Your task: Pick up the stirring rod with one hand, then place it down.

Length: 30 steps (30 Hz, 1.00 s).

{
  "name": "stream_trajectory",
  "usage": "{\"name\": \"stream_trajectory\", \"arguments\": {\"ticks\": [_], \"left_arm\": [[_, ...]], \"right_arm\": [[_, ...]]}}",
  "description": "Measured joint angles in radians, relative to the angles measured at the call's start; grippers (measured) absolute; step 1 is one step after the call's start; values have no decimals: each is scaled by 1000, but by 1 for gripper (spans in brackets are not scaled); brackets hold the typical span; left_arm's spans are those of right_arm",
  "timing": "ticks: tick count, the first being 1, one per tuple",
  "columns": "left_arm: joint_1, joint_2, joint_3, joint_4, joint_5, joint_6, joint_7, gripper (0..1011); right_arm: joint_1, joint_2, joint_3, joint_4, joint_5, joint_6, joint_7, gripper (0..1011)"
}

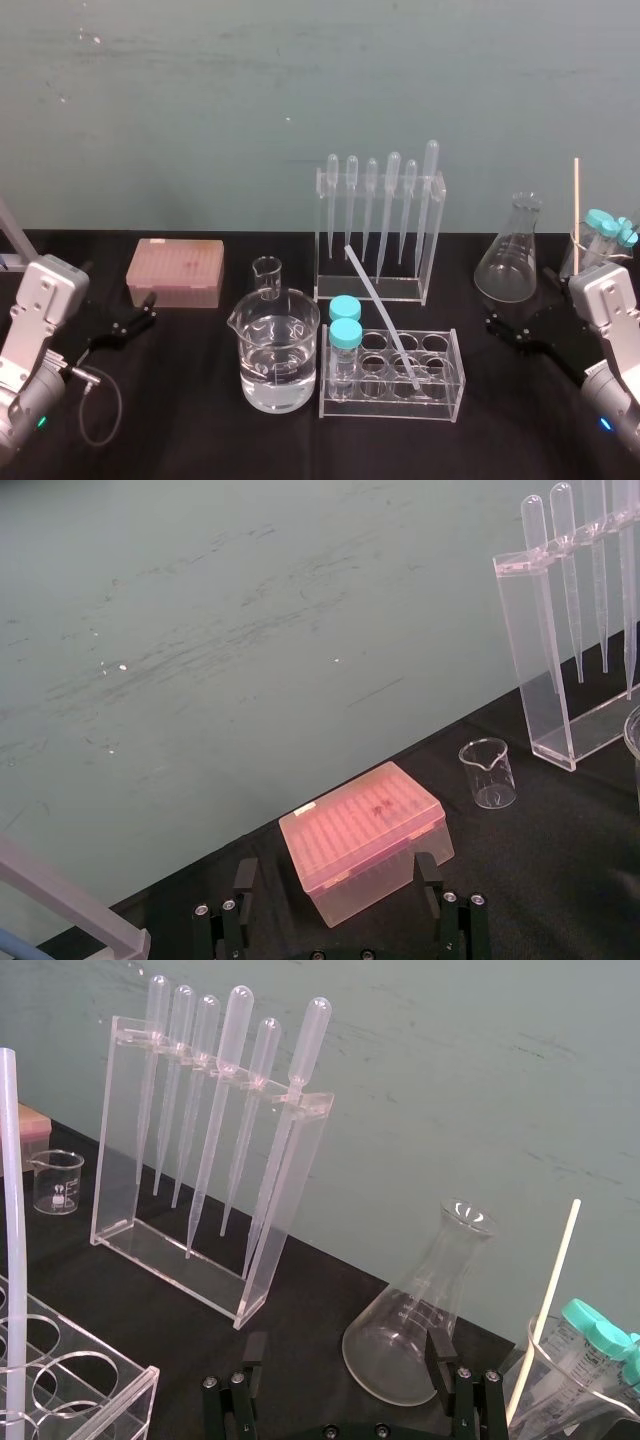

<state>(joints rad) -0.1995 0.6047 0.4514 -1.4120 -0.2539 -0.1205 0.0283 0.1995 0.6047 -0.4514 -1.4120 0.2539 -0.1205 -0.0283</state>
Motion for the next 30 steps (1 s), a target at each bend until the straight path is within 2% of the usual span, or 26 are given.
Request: {"name": "stream_trajectory", "arguments": {"ticks": [2,4,8,9,11,16,19,21,25,30], "left_arm": [[0,0,0,0,0,0,0,1000],[0,0,0,0,0,0,0,1000],[0,0,0,0,0,0,0,1000],[0,0,0,0,0,0,0,1000],[0,0,0,0,0,0,0,1000],[0,0,0,0,0,0,0,1000],[0,0,0,0,0,0,0,1000],[0,0,0,0,0,0,0,1000],[0,0,0,0,0,0,0,1000],[0,0,0,0,0,0,0,1000]], "right_arm": [[0,-1,1,0,1,0,1,1000],[0,-4,13,-3,28,5,23,1000],[0,-20,57,-39,159,63,120,1000],[2,-28,72,-58,220,101,169,1000],[11,-37,86,-84,293,154,237,1000],[45,-51,82,-123,374,229,364,1000],[75,-59,61,-133,381,246,430,1000],[102,-63,37,-130,364,251,466,1000],[145,-73,0,-105,321,268,481,1000],[199,-103,-38,-58,273,295,491,1000]]}}
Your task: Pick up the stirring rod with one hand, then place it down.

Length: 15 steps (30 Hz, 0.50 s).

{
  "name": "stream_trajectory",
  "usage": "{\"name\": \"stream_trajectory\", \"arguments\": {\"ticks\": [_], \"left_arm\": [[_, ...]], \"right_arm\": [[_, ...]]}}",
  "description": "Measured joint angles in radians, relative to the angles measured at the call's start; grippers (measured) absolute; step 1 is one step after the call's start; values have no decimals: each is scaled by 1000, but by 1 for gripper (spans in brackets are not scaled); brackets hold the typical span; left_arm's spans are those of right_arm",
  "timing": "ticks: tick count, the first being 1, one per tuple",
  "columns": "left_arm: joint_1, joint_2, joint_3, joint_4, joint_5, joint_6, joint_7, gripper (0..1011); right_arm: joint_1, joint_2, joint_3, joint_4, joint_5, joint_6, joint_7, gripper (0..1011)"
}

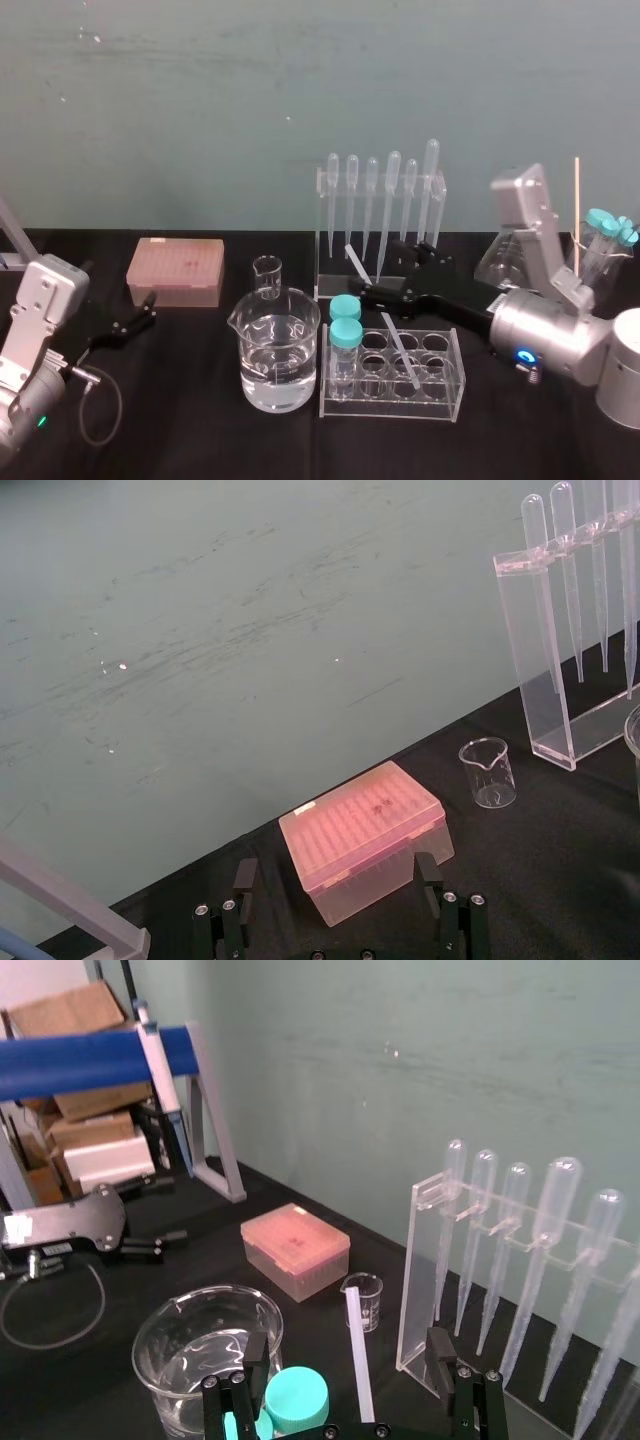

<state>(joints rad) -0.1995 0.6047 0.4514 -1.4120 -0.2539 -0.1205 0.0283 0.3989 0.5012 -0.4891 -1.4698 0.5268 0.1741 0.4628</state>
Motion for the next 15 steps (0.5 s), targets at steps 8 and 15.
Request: {"name": "stream_trajectory", "arguments": {"ticks": [8,15], "left_arm": [[0,0,0,0,0,0,0,1000],[0,0,0,0,0,0,0,1000]], "right_arm": [[62,-56,-29,90,-43,25,3,1000],[95,-98,-33,160,-63,32,2,1000]]}}
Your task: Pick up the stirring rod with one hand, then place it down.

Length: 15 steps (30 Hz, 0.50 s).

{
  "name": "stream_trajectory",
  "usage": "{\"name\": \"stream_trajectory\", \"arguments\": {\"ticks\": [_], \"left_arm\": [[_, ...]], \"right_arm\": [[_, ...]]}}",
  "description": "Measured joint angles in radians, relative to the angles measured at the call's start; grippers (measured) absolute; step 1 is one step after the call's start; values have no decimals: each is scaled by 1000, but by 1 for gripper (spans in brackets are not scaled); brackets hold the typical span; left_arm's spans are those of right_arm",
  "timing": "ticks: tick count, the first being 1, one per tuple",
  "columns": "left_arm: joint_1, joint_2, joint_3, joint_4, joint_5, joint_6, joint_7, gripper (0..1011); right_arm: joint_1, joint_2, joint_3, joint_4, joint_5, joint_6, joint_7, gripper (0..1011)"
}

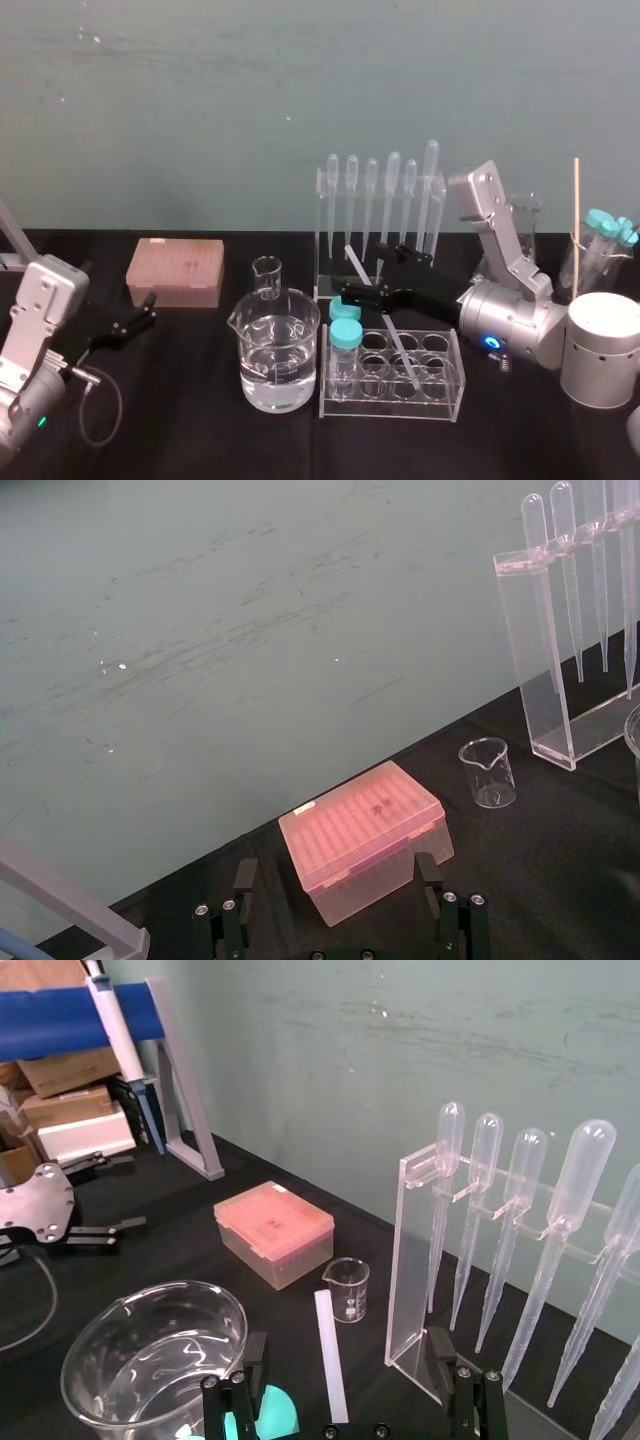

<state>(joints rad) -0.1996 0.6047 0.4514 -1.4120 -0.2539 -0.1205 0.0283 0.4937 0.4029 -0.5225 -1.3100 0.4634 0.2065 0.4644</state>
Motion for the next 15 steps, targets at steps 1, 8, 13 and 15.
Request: {"name": "stream_trajectory", "arguments": {"ticks": [1,8,13,15], "left_arm": [[0,0,0,0,0,0,0,1000],[0,0,0,0,0,0,0,1000],[0,0,0,0,0,0,0,1000],[0,0,0,0,0,0,0,1000]], "right_arm": [[2,-3,0,5,-2,0,0,1000],[7,-9,-1,16,-8,-1,2,1000],[5,-8,-1,14,-8,-1,2,1000],[5,-8,-1,13,-7,-1,1,982]]}}
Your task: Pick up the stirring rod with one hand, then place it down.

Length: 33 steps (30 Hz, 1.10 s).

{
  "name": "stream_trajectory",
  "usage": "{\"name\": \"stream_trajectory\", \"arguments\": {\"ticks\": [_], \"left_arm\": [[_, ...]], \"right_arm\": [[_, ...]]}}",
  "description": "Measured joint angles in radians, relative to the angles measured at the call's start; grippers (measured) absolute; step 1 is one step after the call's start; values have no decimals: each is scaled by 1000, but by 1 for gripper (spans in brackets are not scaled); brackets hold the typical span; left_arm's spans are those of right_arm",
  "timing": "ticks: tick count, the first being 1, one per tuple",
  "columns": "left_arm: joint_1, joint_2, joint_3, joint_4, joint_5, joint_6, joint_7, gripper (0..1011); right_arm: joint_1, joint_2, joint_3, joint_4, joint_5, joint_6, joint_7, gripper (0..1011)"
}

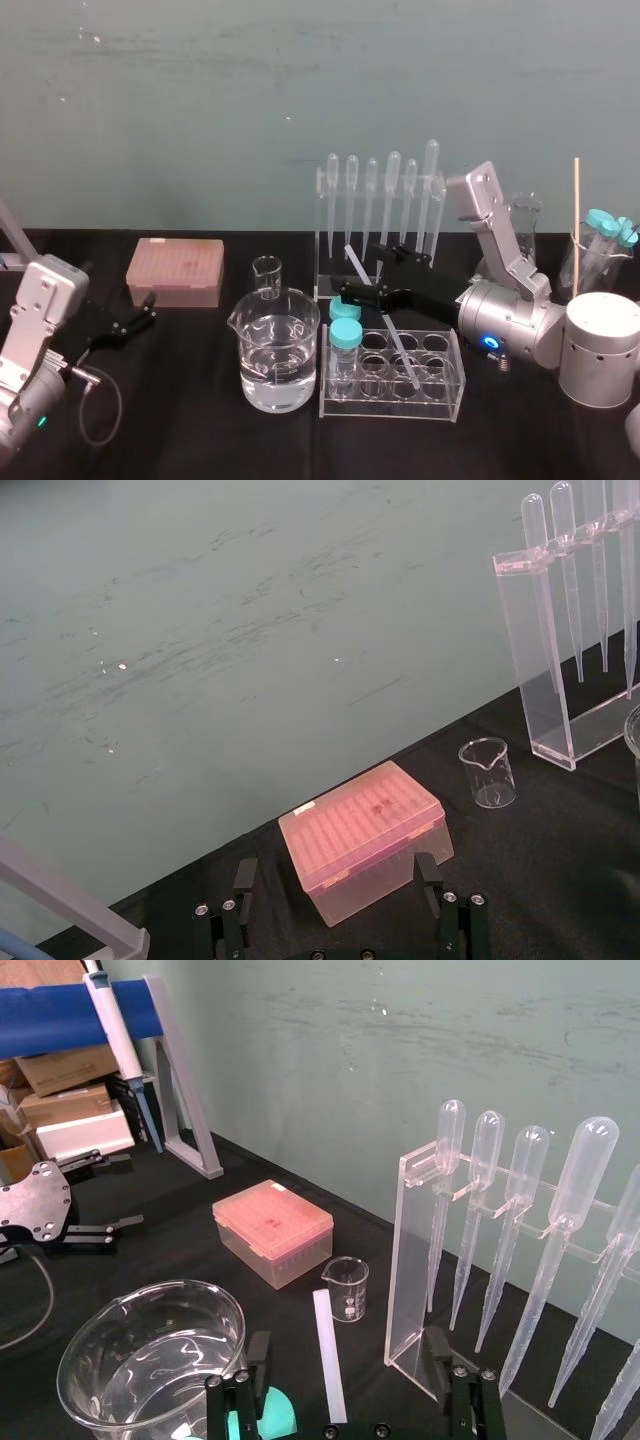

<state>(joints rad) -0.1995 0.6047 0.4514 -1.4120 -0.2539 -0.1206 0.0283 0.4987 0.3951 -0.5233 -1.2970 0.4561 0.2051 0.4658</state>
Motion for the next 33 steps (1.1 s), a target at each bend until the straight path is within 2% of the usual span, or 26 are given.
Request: {"name": "stream_trajectory", "arguments": {"ticks": [9,13,14,15,22,23,25,28,29,33], "left_arm": [[0,0,0,0,0,0,0,1000],[0,0,0,0,0,0,0,1000],[0,0,0,0,0,0,0,1000],[0,0,0,0,0,0,0,1000],[0,0,0,0,0,0,0,1000],[0,0,0,0,0,0,0,1000],[0,0,0,0,0,0,0,1000],[0,0,0,0,0,0,0,1000],[0,0,0,0,0,0,0,1000],[0,0,0,0,0,0,0,1000]], "right_arm": [[-1,1,1,-3,3,-1,0,769],[-2,2,1,-3,3,-1,-1,632],[-2,2,1,-3,3,-1,-1,632],[-2,2,1,-3,4,-1,-1,573],[-3,2,1,-4,5,-1,-1,330],[-3,2,1,-4,5,-1,-1,330],[-3,2,1,-4,5,-1,-1,226],[-3,2,1,-5,5,-1,-1,170],[-3,2,1,-5,5,-1,-1,113],[-3,2,1,-5,5,-1,-1,69]]}}
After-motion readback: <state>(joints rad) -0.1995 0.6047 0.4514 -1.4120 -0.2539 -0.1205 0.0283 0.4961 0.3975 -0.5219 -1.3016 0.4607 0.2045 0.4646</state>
